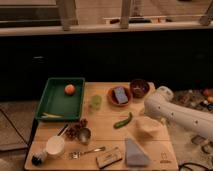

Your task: Place pepper in metal cup

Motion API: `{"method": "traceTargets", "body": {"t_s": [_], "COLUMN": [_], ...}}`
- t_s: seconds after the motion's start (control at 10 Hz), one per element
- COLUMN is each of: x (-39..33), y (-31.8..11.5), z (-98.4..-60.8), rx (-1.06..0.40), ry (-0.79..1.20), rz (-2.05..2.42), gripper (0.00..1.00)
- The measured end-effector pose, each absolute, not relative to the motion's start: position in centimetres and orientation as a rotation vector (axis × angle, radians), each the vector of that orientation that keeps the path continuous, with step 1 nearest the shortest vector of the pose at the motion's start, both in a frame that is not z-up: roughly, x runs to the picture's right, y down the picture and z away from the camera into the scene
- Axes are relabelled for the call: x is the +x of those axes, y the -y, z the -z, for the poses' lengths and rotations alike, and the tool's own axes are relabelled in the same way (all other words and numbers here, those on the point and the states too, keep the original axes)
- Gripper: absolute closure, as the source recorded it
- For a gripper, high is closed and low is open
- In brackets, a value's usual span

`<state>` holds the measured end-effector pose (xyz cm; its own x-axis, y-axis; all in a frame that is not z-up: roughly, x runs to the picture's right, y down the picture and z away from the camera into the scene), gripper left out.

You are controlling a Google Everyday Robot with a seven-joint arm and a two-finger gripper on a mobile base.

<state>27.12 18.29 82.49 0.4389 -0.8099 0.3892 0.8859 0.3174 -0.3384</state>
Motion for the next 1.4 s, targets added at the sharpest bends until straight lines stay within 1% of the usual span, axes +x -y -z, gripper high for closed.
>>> {"method": "traceTargets", "body": {"t_s": [0.2, 0.5, 1.0, 1.2, 1.4], "x": [25.4, 23.2, 19.7, 18.6, 17.9], "y": [-19.3, -19.6, -19.3, -19.3, -19.8], "z": [-82.1, -82.2, -82.4, -82.8, -84.3], "rx": [-0.581, -0.596, -0.550, -0.537, -0.556], "ry": [0.211, 0.262, 0.319, 0.334, 0.351], "rz": [1.129, 1.116, 1.075, 1.064, 1.042], "gripper": [0.20, 0.20, 0.20, 0.20, 0.21]}}
